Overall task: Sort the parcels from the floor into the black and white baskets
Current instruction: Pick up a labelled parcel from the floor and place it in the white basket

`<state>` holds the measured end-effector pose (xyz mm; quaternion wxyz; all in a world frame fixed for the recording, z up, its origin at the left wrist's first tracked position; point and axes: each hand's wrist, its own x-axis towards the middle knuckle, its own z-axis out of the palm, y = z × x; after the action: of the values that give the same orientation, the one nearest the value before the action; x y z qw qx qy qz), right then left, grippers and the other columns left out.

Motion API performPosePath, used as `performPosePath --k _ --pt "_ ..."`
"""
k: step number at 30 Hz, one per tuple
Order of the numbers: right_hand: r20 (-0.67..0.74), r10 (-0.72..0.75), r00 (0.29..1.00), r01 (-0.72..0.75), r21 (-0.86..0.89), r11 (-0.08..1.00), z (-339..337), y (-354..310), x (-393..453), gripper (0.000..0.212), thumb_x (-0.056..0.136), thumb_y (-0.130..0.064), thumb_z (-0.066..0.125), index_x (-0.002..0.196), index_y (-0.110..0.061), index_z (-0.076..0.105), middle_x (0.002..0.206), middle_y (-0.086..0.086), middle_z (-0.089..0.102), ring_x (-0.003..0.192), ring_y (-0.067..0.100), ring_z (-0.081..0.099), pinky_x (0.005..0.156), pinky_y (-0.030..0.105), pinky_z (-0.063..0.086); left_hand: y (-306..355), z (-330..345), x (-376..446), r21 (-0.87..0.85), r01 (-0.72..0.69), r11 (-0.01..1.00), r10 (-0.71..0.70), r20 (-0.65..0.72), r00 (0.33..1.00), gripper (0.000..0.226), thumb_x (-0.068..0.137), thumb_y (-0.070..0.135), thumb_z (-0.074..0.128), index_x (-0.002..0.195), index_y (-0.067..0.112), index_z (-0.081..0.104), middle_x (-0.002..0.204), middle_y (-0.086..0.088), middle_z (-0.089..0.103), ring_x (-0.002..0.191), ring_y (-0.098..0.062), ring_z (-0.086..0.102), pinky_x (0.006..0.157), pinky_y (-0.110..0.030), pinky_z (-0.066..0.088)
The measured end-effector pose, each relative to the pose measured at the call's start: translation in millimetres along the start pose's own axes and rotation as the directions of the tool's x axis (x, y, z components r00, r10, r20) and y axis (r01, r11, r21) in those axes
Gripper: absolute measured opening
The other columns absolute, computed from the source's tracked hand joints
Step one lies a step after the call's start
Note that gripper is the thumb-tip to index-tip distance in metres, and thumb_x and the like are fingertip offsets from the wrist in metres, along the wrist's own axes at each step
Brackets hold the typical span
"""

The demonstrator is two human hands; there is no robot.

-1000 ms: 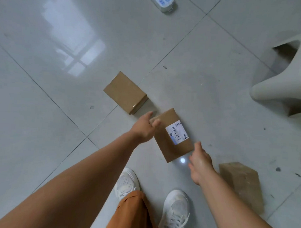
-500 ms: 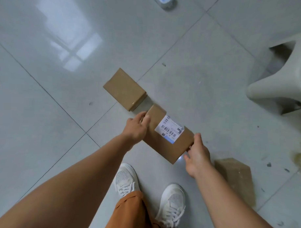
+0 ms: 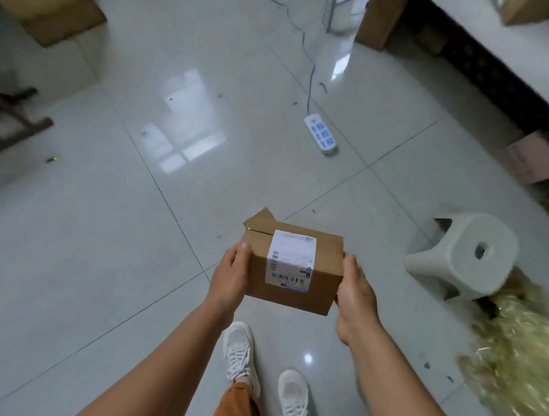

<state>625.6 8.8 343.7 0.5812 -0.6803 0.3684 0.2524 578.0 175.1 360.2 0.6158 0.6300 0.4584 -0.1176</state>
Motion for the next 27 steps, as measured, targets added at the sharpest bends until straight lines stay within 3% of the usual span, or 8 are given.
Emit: performPosePath --k 3,5,10,14,17,21,27 --pt "0.080 -0.091 0.993 0.095 -0.042 0.995 1.8 -25.4 -43.9 0.014 0.098 -0.040 0.042 0.108 -0.034 0.050 0.111 0.002 0.056 0.089 0.015 0.054 0.065 0.026 0.040 21.0 -26.6 -40.7 -0.075 -0.053 0.996 0.045 -0.105 0.993 0.021 0.099 0.041 0.039 0.111 0.029 0.050 0.101 0.010 0.053 0.094 -0.009 0.049 0.083 -0.029 0.034" --pt "0.134 -0.133 0.982 0.142 -0.056 0.988 3.7 -37.0 -72.6 0.014 0.099 -0.040 0.042 0.109 -0.031 0.046 0.109 0.001 0.054 0.091 0.015 0.052 0.070 0.027 0.040 29.8 -45.5 -67.3 -0.141 -0.080 0.987 0.053 -0.184 0.981 0.024 0.097 0.043 0.042 0.110 0.025 0.051 0.101 0.008 0.055 0.092 -0.009 0.051 0.082 -0.030 0.037" --pt "0.265 -0.153 0.952 0.177 -0.069 0.982 9.0 -57.1 -135.7 0.039 0.096 -0.047 0.046 0.118 -0.015 0.050 0.111 0.007 0.060 0.104 0.024 0.059 0.091 0.039 0.046 41.7 -90.8 -138.1 -0.309 -0.151 0.939 0.032 -0.357 0.933 0.031 0.097 0.051 0.037 0.092 0.022 0.048 0.096 0.002 0.054 0.089 -0.012 0.051 0.078 -0.032 0.039" --pt "0.407 -0.195 0.893 0.264 -0.121 0.957 15.3 -67.7 -187.9 0.045 0.097 -0.053 0.038 0.121 -0.017 0.049 0.108 0.007 0.062 0.095 0.021 0.061 0.075 0.034 0.047 39.9 -122.0 -193.9 -0.376 -0.255 0.891 0.064 -0.451 0.890 0.033 0.096 0.055 0.032 0.101 0.029 0.053 0.105 0.003 0.059 0.095 -0.011 0.055 0.079 -0.032 0.043" --pt "0.507 -0.190 0.841 0.304 -0.152 0.940 25.3 -68.0 -226.0 0.052 0.095 -0.062 0.034 0.126 -0.025 0.053 0.116 0.006 0.064 0.103 0.022 0.062 0.083 0.035 0.048 31.7 -146.5 -230.0 -0.400 -0.321 0.859 0.091 -0.498 0.862 0.042 0.094 0.061 0.028 0.104 0.037 0.061 0.110 0.002 0.065 0.103 -0.013 0.059 0.086 -0.032 0.044" --pt "0.600 -0.173 0.781 0.362 -0.210 0.908 40.6 -55.2 -270.1 0.056 0.091 -0.068 0.035 0.121 -0.026 0.055 0.116 0.005 0.062 0.108 0.024 0.059 0.096 0.043 0.047 12.9 -182.4 -273.2 -0.458 -0.357 0.814 0.020 -0.592 0.806 0.055 0.092 0.065 0.027 0.113 0.027 0.059 0.110 -0.002 0.065 0.103 -0.017 0.060 0.083 -0.033 0.047" --pt "0.721 -0.132 0.680 0.440 -0.259 0.860 63.1 -19.4 -345.6 0.069 0.079 -0.077 0.044 0.114 -0.019 0.059 0.114 0.006 0.065 0.110 0.026 0.059 0.105 0.049 0.040 -38.6 -235.4 -344.3 -0.528 -0.447 0.722 -0.100 -0.719 0.688 0.054 0.092 0.061 0.035 0.105 0.013 0.057 0.107 -0.005 0.065 0.099 -0.019 0.061 0.088 -0.038 0.046"
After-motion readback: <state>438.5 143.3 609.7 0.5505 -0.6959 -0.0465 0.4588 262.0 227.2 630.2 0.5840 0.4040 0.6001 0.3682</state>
